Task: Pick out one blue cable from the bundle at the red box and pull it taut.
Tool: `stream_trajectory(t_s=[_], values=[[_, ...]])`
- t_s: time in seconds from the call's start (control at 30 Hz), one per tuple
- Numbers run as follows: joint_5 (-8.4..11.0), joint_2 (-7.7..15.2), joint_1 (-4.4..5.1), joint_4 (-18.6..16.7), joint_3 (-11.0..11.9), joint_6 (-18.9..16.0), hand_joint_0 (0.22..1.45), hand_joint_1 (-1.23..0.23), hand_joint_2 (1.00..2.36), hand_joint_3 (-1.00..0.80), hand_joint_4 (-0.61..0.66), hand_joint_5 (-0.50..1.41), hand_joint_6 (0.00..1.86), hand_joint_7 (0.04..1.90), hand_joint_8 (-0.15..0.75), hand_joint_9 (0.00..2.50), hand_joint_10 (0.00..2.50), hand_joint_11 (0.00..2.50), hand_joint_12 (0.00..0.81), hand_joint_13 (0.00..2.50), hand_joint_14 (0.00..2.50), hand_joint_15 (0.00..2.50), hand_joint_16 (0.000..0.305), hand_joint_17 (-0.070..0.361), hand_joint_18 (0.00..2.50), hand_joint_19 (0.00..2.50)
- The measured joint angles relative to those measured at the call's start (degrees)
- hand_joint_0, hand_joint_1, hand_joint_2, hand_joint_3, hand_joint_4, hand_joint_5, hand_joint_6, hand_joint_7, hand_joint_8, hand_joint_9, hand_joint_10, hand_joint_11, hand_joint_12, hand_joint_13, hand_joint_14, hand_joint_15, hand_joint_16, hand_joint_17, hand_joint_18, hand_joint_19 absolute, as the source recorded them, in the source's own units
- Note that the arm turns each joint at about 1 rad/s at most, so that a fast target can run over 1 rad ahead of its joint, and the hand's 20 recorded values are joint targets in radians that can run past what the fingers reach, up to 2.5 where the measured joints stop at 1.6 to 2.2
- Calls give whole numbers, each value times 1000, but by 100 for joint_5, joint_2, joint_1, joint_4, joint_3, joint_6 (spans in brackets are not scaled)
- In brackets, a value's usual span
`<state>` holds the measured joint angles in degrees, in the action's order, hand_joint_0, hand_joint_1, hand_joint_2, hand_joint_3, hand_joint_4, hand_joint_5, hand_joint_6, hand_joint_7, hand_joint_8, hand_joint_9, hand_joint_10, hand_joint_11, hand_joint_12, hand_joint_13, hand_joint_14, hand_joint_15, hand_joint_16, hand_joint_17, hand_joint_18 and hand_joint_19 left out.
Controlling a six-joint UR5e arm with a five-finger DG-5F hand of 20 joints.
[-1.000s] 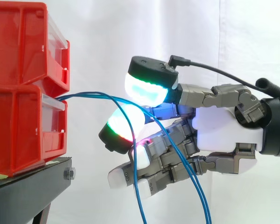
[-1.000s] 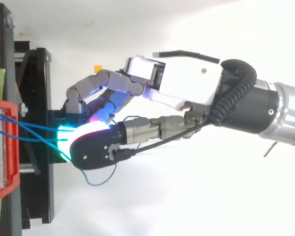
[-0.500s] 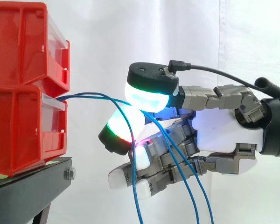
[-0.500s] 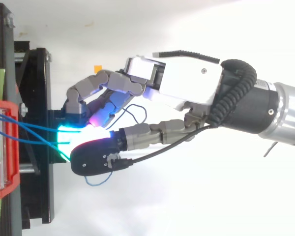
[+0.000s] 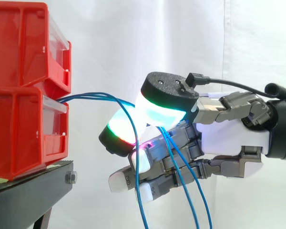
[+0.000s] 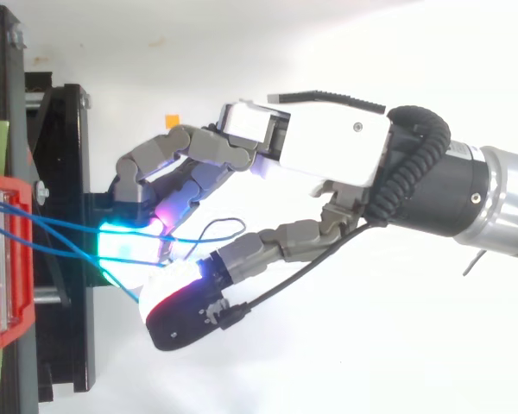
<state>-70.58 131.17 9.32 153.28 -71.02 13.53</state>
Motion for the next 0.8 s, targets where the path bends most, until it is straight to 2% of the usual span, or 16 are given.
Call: stream_trajectory(t_s=[0.1, 0.2, 0.33, 0.5, 0.7, 0.8], values=[[0, 0, 0, 0, 0, 0, 526, -593, 1000, -500, 153, -188, 890, 978, 259, 906, 17, 573, 340, 720, 10, 235, 53, 120, 633, 455], [0, -2, 0, 0, 0, 0, 522, -487, 1000, -500, 150, -180, 879, 1000, 264, 934, 20, 580, 340, 736, 9, 238, 54, 121, 653, 471], [0, -1, 0, 0, 0, 0, 598, -387, 1000, -500, 119, -174, 869, 1036, 248, 964, 19, 591, 321, 735, 10, 247, 50, 113, 623, 490], [0, -2, 0, 0, 0, 0, 597, -512, 1020, -254, 107, -171, 874, 1066, 261, 955, 19, 590, 326, 737, 10, 254, 50, 113, 616, 506], [0, 0, 0, 0, 0, 0, 596, -677, 1021, -155, 119, -179, 887, 1090, 262, 921, 21, 592, 332, 725, 10, 257, 51, 115, 614, 504], [0, 0, 0, 0, 0, 0, 603, -735, 1021, -171, 113, -183, 890, 1078, 259, 904, 22, 590, 333, 717, 12, 260, 51, 116, 601, 497]])
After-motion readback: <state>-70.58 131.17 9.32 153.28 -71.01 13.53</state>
